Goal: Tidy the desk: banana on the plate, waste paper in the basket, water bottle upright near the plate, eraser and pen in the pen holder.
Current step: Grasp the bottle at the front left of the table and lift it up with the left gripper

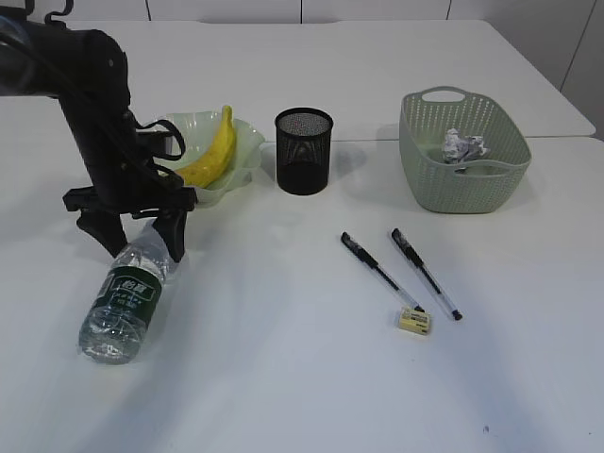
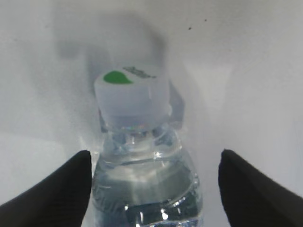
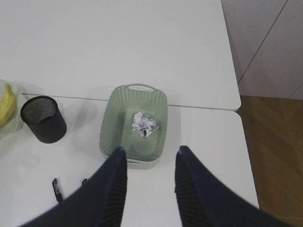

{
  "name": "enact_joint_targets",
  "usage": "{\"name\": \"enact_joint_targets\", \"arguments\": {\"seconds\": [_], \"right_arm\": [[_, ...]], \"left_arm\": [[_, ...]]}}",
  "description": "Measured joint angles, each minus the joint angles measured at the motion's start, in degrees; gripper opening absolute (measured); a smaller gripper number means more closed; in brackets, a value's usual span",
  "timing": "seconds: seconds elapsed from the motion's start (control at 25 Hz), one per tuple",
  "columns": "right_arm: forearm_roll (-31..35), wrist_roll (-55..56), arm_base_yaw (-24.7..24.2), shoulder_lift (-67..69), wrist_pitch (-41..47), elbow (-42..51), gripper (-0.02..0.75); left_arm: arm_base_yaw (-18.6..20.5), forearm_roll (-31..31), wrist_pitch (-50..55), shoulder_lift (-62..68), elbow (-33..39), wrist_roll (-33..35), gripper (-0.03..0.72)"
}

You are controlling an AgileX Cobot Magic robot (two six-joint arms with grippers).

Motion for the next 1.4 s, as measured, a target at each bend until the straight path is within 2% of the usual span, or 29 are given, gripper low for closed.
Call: {"name": "enact_joint_targets", "arguments": {"seconds": [1.4], "right_arm": [[0.0, -0.1, 0.0, 0.0, 0.0, 0.0, 0.261]], "left_arm": [[0.0, 0.5, 1.3, 2.6, -0.1, 0.0, 0.593]]}}
